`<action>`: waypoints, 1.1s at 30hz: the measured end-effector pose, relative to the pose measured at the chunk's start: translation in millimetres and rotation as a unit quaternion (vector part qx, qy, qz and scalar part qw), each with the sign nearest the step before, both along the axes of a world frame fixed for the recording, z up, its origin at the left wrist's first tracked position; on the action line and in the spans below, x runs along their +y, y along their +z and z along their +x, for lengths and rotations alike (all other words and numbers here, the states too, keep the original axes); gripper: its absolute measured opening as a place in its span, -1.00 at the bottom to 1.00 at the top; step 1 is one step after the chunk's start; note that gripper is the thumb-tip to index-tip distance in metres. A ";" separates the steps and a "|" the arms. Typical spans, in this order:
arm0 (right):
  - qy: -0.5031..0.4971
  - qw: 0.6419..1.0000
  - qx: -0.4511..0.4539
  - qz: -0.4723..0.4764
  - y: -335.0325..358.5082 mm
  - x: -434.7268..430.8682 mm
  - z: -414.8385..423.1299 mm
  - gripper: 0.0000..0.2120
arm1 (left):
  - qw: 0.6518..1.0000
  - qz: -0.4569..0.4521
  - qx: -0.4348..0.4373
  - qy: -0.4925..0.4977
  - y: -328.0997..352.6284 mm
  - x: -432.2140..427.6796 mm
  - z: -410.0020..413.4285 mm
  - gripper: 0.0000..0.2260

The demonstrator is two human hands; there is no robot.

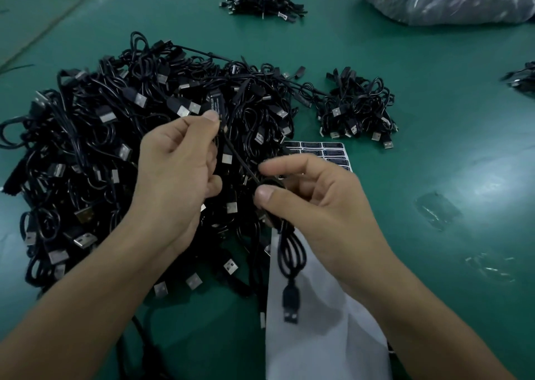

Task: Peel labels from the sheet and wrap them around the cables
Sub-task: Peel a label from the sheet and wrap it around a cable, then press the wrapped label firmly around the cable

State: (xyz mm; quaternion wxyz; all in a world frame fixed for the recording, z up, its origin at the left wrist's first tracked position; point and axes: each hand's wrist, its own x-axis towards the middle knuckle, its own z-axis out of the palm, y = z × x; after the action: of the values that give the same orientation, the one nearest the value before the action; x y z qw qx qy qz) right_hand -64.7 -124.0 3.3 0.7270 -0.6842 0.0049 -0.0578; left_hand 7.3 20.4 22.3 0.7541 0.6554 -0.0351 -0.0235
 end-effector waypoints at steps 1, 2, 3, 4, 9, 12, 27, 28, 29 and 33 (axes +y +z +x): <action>-0.006 1.000 0.001 0.006 1.1 -1.4 0.7 -0.83 | 1.000 -0.001 0.001 0.001 -0.1 -0.1 -0.1 -0.54; -0.012 1.000 0.002 0.016 2.6 -3.6 1.1 -0.84 | 1.000 -0.003 0.003 0.001 -0.4 0.1 -0.1 -0.55; -0.021 0.999 0.005 0.029 4.8 -6.5 1.9 -0.84 | 1.000 -0.006 0.006 0.002 -0.6 0.4 0.2 -0.59; -0.037 0.998 0.008 0.041 7.0 -10.4 3.3 -0.83 | 1.000 -0.010 0.010 0.002 -0.8 1.0 0.8 -0.66; -0.170 0.985 0.007 -0.028 17.2 -43.5 34.0 -0.84 | 1.000 -0.004 0.026 -0.008 -1.9 1.9 1.0 -0.86; -0.249 0.963 0.015 -0.102 24.0 -72.0 73.1 -0.85 | 0.999 0.017 0.023 -0.020 -2.9 1.1 -0.8 -0.88; -0.324 0.766 0.028 -0.555 31.1 -103.6 149.7 -0.69 | 0.959 0.222 -0.055 -0.166 -11.2 1.0 -4.4 -0.82; -0.297 0.778 -0.018 -0.553 35.2 -90.5 144.3 -0.71 | 0.951 0.246 -0.066 -0.174 -10.9 0.4 -5.6 -0.81; -0.254 0.800 -0.053 -0.541 38.2 -76.7 139.1 -0.75 | 0.944 0.267 -0.074 -0.179 -10.9 0.1 -6.8 -0.80; -0.105 0.877 -0.018 -0.468 35.1 -24.2 129.0 -0.57 | 0.926 0.319 -0.065 -0.190 -11.7 -0.5 -9.0 -0.81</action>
State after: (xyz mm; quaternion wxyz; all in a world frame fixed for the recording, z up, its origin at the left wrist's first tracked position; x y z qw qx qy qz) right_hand 64.4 -148.3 38.4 0.3112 -0.9390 0.0361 -0.1418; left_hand -1.7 19.9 10.6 0.4826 0.8426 -0.1981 -0.1336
